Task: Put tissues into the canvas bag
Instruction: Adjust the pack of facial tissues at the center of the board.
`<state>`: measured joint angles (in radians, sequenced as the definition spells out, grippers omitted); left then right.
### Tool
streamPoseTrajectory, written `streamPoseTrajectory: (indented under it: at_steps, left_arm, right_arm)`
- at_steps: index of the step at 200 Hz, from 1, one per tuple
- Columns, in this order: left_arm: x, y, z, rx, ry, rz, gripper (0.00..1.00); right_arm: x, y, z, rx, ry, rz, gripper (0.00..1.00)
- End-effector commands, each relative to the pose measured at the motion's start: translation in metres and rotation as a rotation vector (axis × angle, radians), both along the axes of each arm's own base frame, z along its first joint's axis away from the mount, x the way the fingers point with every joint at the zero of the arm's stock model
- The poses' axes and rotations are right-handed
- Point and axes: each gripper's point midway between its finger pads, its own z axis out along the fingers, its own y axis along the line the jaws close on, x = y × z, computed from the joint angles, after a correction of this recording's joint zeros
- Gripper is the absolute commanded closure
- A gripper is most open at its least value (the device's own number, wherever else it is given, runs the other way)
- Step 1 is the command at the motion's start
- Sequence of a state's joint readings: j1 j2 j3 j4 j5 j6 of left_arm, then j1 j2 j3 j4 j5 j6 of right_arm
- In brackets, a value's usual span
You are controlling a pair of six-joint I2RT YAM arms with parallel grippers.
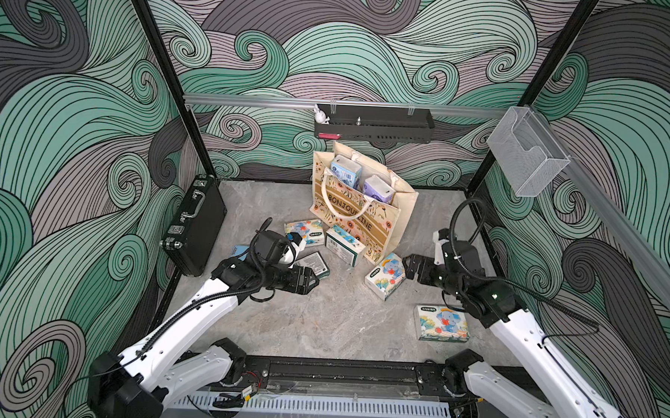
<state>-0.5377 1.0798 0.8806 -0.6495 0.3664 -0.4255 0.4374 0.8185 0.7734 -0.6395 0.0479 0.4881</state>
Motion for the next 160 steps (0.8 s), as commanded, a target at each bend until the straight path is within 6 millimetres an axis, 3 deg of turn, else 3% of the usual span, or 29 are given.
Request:
streamPoseTrajectory:
  at_steps: [1,28,39,72,105,133,160]
  left_arm:
    - [0.03,-0.033,0.009,-0.136,0.04,0.031,0.22]
    - [0.066,-0.064,0.01,-0.187,0.11,0.039,0.27]
    - [0.079,-0.08,0.001,-0.199,0.16,0.037,0.3]
    - [0.112,-0.109,0.004,-0.254,0.163,0.044,0.36]
    - [0.137,-0.125,-0.012,-0.257,0.17,0.042,0.39]
    - [0.154,-0.143,-0.024,-0.298,0.187,0.025,0.39]
    - [0.163,-0.14,-0.037,-0.253,0.178,0.033,0.39]
  right_arm:
    - [-0.016,0.008,-0.013,0.073,0.018,0.037,0.01]
    - [-0.035,0.016,-0.019,0.15,0.011,0.103,0.01]
    - [-0.041,0.028,-0.019,0.212,0.014,0.159,0.02]
    - [-0.048,0.068,-0.011,0.416,0.069,0.293,0.13]
    - [-0.032,0.074,-0.013,0.388,0.061,0.307,0.3]
    - [-0.009,0.088,-0.007,0.435,0.025,0.304,0.56]
    - [0.011,0.102,-0.024,0.406,0.076,0.282,0.69]
